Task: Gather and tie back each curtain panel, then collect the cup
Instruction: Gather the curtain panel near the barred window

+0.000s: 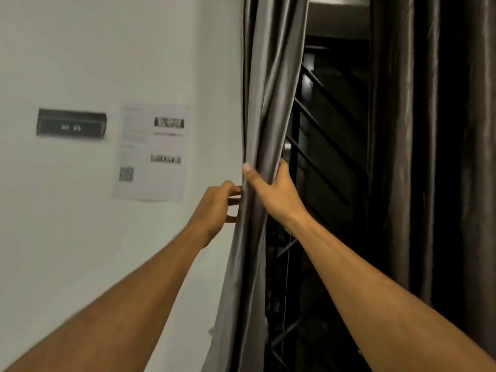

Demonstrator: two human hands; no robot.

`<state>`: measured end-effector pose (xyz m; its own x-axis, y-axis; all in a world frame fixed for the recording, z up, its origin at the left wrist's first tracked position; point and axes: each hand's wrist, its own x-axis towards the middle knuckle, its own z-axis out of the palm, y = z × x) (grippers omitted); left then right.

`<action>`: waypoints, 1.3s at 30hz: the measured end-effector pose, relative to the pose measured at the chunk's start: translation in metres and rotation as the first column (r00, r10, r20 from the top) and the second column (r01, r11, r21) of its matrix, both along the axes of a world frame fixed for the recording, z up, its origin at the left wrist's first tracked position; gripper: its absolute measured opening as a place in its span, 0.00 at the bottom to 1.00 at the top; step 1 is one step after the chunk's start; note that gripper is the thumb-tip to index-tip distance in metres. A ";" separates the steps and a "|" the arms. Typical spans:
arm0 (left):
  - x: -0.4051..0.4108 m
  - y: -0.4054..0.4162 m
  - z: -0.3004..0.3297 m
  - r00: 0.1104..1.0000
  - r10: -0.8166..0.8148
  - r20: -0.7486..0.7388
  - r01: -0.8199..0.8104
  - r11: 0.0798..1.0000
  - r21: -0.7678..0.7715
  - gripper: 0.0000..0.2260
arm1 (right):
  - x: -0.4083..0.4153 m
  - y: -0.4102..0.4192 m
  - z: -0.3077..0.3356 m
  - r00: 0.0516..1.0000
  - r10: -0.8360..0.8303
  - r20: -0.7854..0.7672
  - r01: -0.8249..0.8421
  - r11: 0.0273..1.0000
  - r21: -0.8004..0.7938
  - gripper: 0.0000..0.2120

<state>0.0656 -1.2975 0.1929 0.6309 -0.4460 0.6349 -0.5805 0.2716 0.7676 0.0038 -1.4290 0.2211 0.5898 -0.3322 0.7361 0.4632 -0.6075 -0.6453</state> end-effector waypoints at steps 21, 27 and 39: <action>0.029 -0.025 -0.134 0.886 0.432 -0.170 -0.423 0.902 0.085 0.11 | -0.009 -0.017 -0.136 0.913 -0.408 -0.017 0.375 0.855 -0.358 0.11; 0.023 -0.013 -0.149 0.909 0.375 -0.181 -0.385 0.923 -0.022 0.11 | -0.001 -0.002 -0.153 0.896 -0.414 -0.159 0.362 0.890 -0.278 0.21; 0.018 -0.003 -0.159 0.892 0.430 -0.138 -0.437 0.899 -0.028 0.09 | 0.022 0.013 -0.160 0.892 -0.435 -0.123 0.412 0.894 -0.177 0.15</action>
